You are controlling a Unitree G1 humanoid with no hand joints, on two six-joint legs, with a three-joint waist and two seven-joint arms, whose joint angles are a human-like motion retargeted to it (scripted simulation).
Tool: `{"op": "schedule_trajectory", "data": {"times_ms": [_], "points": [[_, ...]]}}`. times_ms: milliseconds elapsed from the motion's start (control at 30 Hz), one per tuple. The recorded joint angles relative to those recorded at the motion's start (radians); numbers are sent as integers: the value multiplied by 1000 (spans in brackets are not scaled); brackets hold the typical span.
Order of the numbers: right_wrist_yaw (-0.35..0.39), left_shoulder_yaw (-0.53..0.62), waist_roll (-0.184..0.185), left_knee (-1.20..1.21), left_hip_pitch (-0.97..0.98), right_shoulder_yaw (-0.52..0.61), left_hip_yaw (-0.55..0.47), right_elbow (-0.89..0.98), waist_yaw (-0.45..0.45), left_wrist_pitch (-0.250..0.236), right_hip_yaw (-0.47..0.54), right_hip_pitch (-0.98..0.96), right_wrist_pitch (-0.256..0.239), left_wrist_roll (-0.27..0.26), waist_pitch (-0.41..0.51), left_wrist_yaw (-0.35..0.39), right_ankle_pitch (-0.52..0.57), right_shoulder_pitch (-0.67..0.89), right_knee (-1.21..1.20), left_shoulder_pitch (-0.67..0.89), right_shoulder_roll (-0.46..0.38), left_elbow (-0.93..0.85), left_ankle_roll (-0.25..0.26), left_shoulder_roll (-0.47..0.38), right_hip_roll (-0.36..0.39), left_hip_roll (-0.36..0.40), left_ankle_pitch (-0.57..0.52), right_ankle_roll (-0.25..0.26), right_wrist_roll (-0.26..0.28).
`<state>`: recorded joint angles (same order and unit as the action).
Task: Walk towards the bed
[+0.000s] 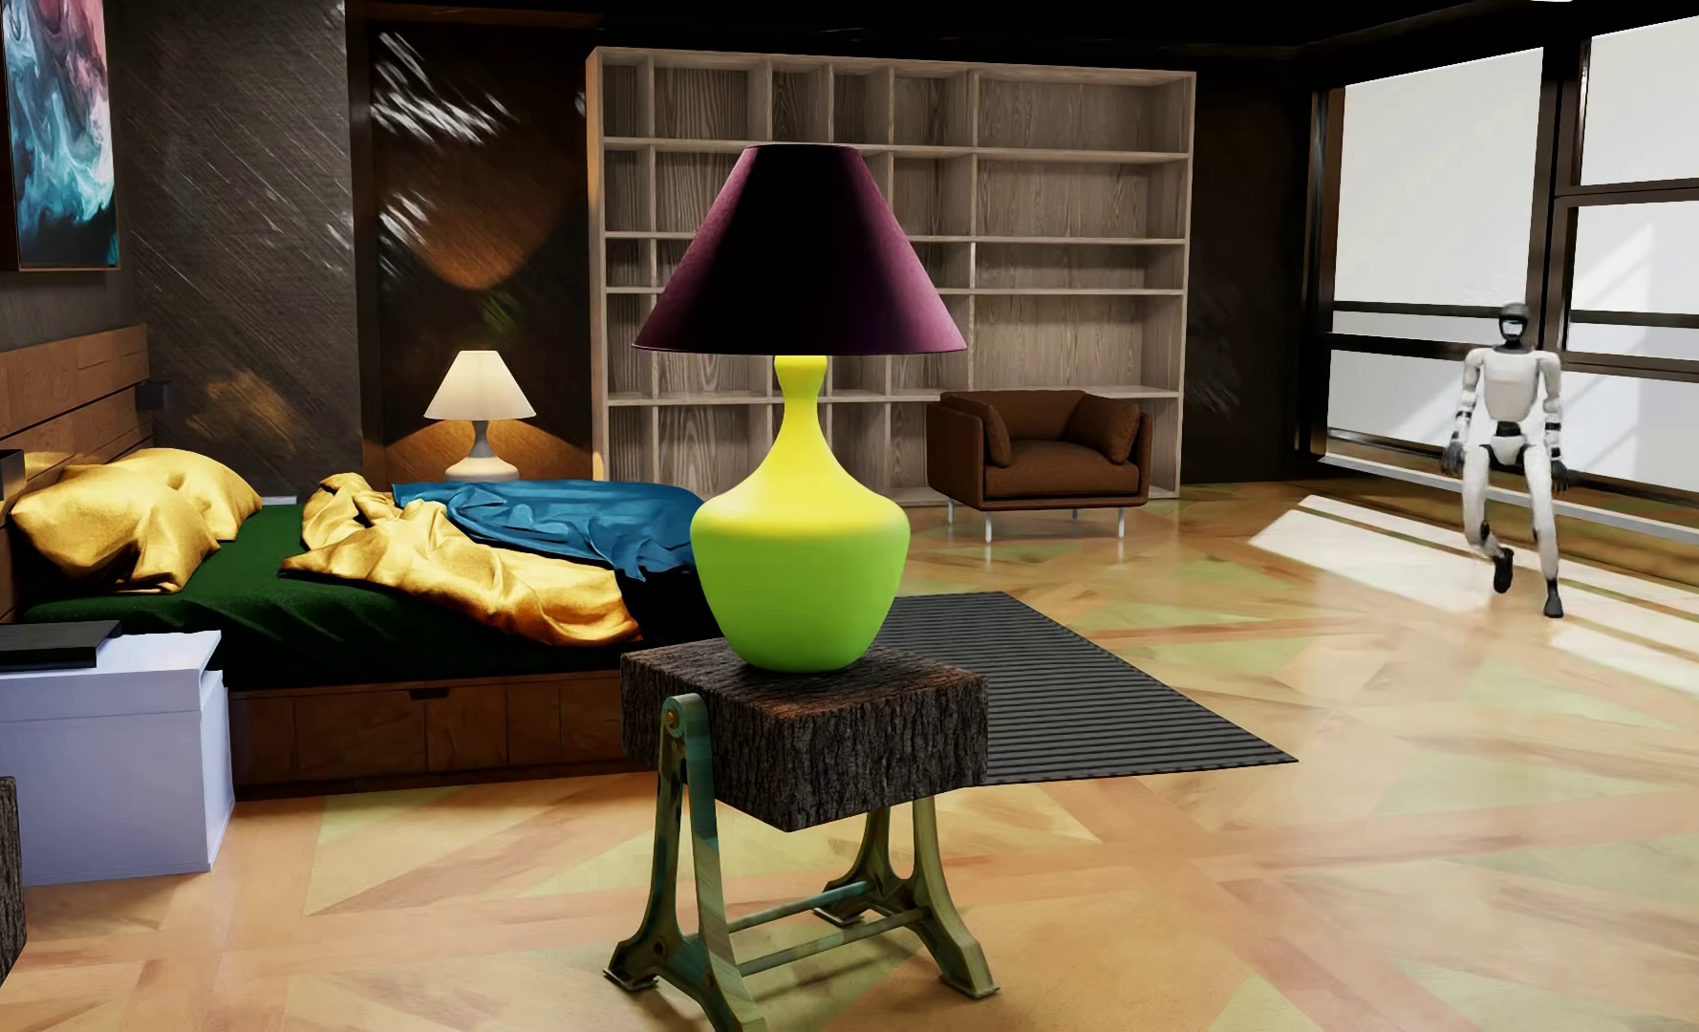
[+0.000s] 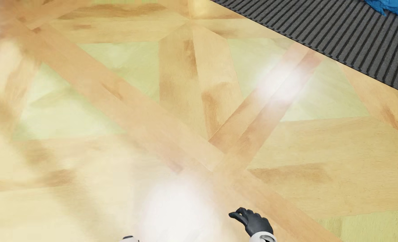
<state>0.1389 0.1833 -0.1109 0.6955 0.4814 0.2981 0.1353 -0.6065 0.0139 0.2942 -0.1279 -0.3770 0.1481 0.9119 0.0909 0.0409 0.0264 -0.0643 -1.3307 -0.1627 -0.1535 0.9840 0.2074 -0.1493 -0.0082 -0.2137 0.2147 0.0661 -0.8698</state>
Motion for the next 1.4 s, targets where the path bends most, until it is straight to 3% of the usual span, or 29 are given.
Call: {"op": "schedule_trajectory", "data": {"times_ms": [33, 100, 167, 200, 267, 300, 333, 367, 400, 433, 500, 567, 600, 633, 733, 767, 800, 833, 867, 900, 967, 1033, 1100, 1133, 1167, 1233, 1300, 1367, 1400], "points": [[-80, -19, -10, -59, -110, 48, 65, -123, 10, -59, -48, -120, 16, -23, -5, 45, -50, -9, 40, 53, 5, -65, 3, 9, -14, -2, 20, -13, -39], [-271, -105, -21, -196, -330, 106, 185, -334, 33, -191, -92, -306, -12, -154, -19, 170, -121, -34, 265, 142, -18, -206, 15, 21, -40, 35, 33, -42, -71], [-374, -155, -20, -339, -522, 85, 246, -421, 60, -233, -67, -433, -54, -285, -33, 280, -130, -84, 608, 253, -68, -353, 33, 24, -58, 104, 25, -89, -76], [-339, -163, -13, -398, -607, 22, 252, -433, 74, -242, -43, -472, -35, -346, -39, 327, -128, -119, 774, 298, -77, -439, 39, 26, -61, 139, 6, -110, -51], [-128, -159, 11, -412, -737, -197, 210, -467, 101, -287, -52, -488, 106, -415, -48, 341, -140, -188, 890, 310, -36, -611, 40, 32, -76, 167, -94, -135, 59], [-12, -145, 30, -331, -762, -304, 164, -475, 112, -297, -85, -465, 196, -394, -52, 309, -117, -214, 831, 279, 12, -675, 36, 25, -82, 145, -202, -181, 106], [51, -125, 57, -175, -742, -380, 107, -467, 118, -287, -104, -440, 249, -325, -53, 270, -44, -230, 748, 238, 68, -717, 19, 5, -66, 101, -342, -245, 136], [40, -100, 89, 50, -667, -415, 53, -452, 115, -262, -113, -410, 242, -229, -47, 234, -36, -226, 668, 197, 117, -733, -16, -20, -33, 48, -470, -269, 150], [-5, -72, 122, 290, -535, -404, -17, -442, 104, -231, -131, -373, 209, -143, -36, 201, -89, -195, 609, 161, 144, -716, -53, -40, 12, 18, -509, -280, 130], [-17, -39, 151, 489, -372, -356, -116, -428, 93, -199, -136, -321, 189, -97, -24, 157, -149, -139, 588, 135, 152, -656, -50, -49, 68, 40, -438, -275, 65], [95, 34, 181, 637, -57, -287, -218, -333, 83, -154, -101, -171, 179, -89, -12, 0, -233, -5, 647, 106, 167, -422, -70, -63, 174, 68, -273, -268, -62], [89, 107, 182, 453, 155, -292, -171, -185, 71, -126, 2, 8, 46, -36, -10, -179, -279, 111, 758, 68, 203, -180, -129, -81, 242, 39, -149, -270, -9], [33, 125, 176, 273, 215, -258, -129, -111, 60, -117, 61, 100, -31, -2, -11, -236, -295, 169, 814, 40, 201, -106, -151, -82, 257, 37, -122, -271, 20], [-2, 119, 170, 58, 247, -200, -103, -32, 46, -114, 125, 193, -94, 17, -13, -255, -307, 228, 870, 3, 180, -72, -132, -73, 262, 53, -111, -269, 16], [69, -7, 160, -479, 246, -47, -71, 174, -4, -131, 278, 464, -218, -29, -10, -112, -296, 361, 970, -134, 95, -107, 3, -8, 228, 106, -109, -252, -41], [96, -50, 153, -448, 249, -27, -45, 201, -23, -131, 296, 536, -235, -46, -8, -46, -260, 369, 941, -174, 81, -122, 6, 15, 211, 109, -96, -242, -14], [107, -83, 140, -323, 257, -15, -47, 206, -44, -122, 311, 584, -233, -54, -9, 2, -187, 352, 878, -202, 64, -128, -44, 40, 188, 123, -114, -210, 31], [101, -109, 122, -187, 257, -2, -35, 197, -61, -111, 333, 597, -209, -60, -9, 22, -62, 317, 764, -216, 42, -122, -107, 70, 166, 139, -186, -109, 72], [82, -128, 100, -69, 245, 16, -3, 172, -75, -103, 356, 558, -169, -65, -6, 13, 86, 278, 586, -210, 15, -106, -136, 97, 150, 145, -205, 71, 93], [58, -138, 77, 10, 216, 38, 32, 123, -86, -99, 352, 458, -117, -58, 0, -17, 205, 241, 369, -181, -3, -87, -178, 115, 134, 153, -137, 175, 93], [1, -134, 37, 10, 72, 83, 97, -77, -93, -95, 307, 171, 11, 1, 9, -57, 137, 186, 45, -79, -1, -74, -209, 114, 77, 187, -11, 124, 77], [-138, -138, 10, -118, -129, 166, 128, -339, -77, -110, 242, -99, 85, 45, 8, 16, 11, 140, 16, 34, -2, -120, -216, 99, 15, 249, 45, 15, 31], [-296, -148, -1, -235, -306, 257, 108, -492, -44, -187, 179, -293, 18, 15, -1, 89, -93, 56, 234, 149, -44, -194, -219, 83, -17, 311, 78, -44, -38], [-320, -132, -3, -279, -385, 242, 81, -504, -24, -231, 162, -358, -10, -16, -6, 93, -117, 1, 413, 208, -67, -251, -216, 69, -31, 334, 96, -41, -33], [-290, -107, -2, -326, -466, 178, 46, -481, -3, -271, 167, -397, -8, -46, -10, 93, -131, -66, 630, 265, -83, -314, -214, 48, -40, 351, 109, -50, 6], [-141, -60, 8, -406, -629, 24, -28, -416, 41, -313, 210, -416, 51, -92, -15, 127, -117, -194, 1014, 350, -84, -437, -212, 1, -50, 355, 90, -72, 89], [-83, -54, 32, -340, -741, -35, -88, -435, 81, -289, 152, -431, 124, -144, -16, 192, -53, -254, 940, 359, -64, -507, -191, -20, -68, 320, -31, -91, 76], [-179, -62, 86, -7, -685, -41, -117, -517, 102, -236, 83, -411, 133, -191, -11, 212, 20, -219, 706, 285, -27, -526, -120, -35, -40, 238, -350, -92, 36], [-238, -52, 119, 234, -573, -35, -118, -537, 100, -210, 51, -371, 100, -192, -3, 193, -31, -169, 637, 238, -11, -512, -66, -44, -6, 187, -500, -108, 14]]}}
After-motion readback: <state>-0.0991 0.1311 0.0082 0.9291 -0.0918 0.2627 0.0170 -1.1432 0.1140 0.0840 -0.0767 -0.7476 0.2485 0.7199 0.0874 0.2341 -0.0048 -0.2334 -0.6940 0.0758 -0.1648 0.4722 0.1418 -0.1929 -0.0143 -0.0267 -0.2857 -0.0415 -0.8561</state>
